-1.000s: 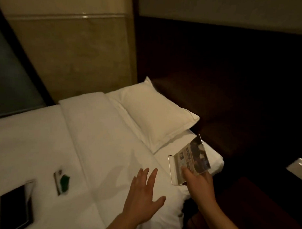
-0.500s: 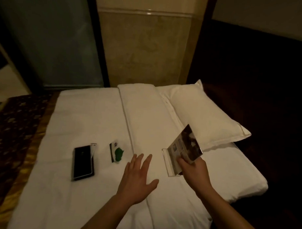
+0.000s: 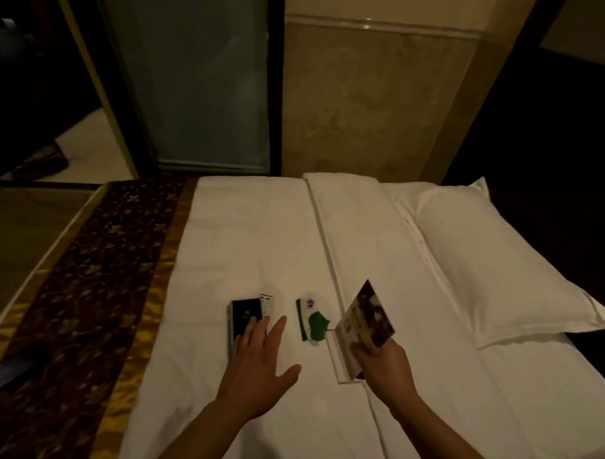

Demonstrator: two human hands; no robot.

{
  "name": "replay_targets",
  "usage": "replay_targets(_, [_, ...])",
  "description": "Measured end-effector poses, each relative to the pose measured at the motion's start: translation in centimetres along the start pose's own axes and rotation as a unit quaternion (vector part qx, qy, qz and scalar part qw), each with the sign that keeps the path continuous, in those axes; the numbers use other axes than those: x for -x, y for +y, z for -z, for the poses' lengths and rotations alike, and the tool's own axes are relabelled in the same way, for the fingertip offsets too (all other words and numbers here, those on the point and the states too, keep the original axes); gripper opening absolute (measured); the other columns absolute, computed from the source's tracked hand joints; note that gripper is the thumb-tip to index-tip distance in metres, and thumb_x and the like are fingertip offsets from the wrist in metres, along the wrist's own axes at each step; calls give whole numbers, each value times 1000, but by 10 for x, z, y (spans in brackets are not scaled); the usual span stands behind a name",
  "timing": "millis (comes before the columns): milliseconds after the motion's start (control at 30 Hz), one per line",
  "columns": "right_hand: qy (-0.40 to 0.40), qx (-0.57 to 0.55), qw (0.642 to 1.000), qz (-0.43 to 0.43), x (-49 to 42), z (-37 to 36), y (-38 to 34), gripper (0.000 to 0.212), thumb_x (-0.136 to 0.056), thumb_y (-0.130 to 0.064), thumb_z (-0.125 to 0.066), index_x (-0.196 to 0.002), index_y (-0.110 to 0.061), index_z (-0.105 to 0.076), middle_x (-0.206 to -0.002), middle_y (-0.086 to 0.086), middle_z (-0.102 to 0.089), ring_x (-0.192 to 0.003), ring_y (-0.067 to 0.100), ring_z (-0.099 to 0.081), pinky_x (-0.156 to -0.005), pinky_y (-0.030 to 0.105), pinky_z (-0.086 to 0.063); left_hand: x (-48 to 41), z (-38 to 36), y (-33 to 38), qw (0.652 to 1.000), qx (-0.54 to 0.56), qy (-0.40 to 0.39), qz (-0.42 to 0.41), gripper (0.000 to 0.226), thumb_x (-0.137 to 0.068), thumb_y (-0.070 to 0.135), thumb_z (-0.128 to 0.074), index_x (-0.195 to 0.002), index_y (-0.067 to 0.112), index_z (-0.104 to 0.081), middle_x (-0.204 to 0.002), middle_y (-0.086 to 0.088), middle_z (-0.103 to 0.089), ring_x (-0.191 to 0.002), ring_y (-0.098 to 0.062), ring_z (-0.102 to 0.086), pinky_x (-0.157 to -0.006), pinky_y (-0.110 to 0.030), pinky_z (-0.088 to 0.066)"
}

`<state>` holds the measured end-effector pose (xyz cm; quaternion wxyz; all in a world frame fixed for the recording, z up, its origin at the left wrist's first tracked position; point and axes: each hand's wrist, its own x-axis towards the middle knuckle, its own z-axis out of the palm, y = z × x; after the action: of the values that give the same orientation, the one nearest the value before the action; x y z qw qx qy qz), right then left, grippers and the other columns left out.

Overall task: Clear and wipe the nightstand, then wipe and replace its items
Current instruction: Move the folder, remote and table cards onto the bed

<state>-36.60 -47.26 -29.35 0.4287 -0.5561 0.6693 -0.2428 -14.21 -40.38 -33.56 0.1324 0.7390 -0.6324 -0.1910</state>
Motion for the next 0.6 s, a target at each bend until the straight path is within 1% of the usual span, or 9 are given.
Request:
replay_targets(67, [-17, 17, 1000, -4, -15, -23, -6, 9, -85, -18, -67, -85, -9, -66, -77, 9, -71, -65, 26, -71, -65, 46, -61, -8, 7, -15, 1000, -6, 10, 8, 90, -86, 72, -36, -158, 37, 5, -169, 1, 1, -156, -22, 5, -125, -44, -10])
replay_targets(133, [-38, 36, 999, -7, -34, -46, -7, 13, -84, -18, -66, -88, -6, -69, -78, 10, -71, -67, 27, -71, -65, 44, -61, -17, 9, -28, 1000, -2, 13, 18, 90, -84, 72, -34, -158, 38, 5, -169, 2, 0, -156, -21, 5, -125, -44, -10])
replay_targets(167, [-51, 45, 998, -11, -45, -58, -7, 16, -84, -18, -66, -89, -3, -69, -79, 11, -71, -69, 27, -71, -66, 44, -61, -23, 9, -33, 1000, 0, 12, 25, 90, -85, 72, -35, -158, 38, 6, -169, 1, 0, -156, -22, 5, -126, -45, -9])
replay_targets(267, [-96, 54, 993, -33, -82, -93, 1, 20, -88, -23, -64, -95, -4, -67, -86, 11, -71, -78, 29, -71, -76, 47, -60, -40, 7, -46, 999, 3, 5, 49, 90, -88, 70, -39, -158, 38, 6, -169, 0, 2, -156, -23, 6, -126, -48, -7])
replay_targets(367, [-136, 82, 986, -49, -120, -128, 15, 26, -91, -27, -62, -103, -4, -64, -96, 16, -72, -85, 34, -71, -79, 47, -60, -56, 1, -56, 996, 9, 5, 89, 89, -90, 69, -42, -158, 37, 6, -169, 0, 1, -156, -22, 6, -126, -47, -7])
replay_targets(433, [-154, 96, 981, -68, -138, -144, 23, 26, -91, -27, -62, -106, -5, -61, -102, 16, -70, -91, 35, -70, -82, 48, -59, -61, -3, -61, 994, 14, 5, 108, 89, -90, 69, -41, -158, 37, 5, -169, 2, 0, -156, -21, 7, -126, -47, -7])
replay_targets(533, [-179, 113, 973, -91, -169, -167, 35, 22, -91, -30, -65, -102, -13, -57, -100, 11, -66, -94, 32, -69, -83, 45, -59, -77, -12, -68, 991, 22, -1, 134, 89, -90, 70, -41, -158, 37, 6, -169, 3, 0, -156, -21, 6, -126, -47, -9])
replay_targets(600, [-188, 119, 970, -95, -185, -178, 42, 22, -91, -29, -64, -104, -12, -60, -102, 11, -68, -94, 32, -68, -83, 44, -58, -86, -16, -70, 989, 25, -4, 148, 89, -90, 70, -41, -158, 37, 5, -168, 3, 1, -155, -21, 5, -126, -47, -10])
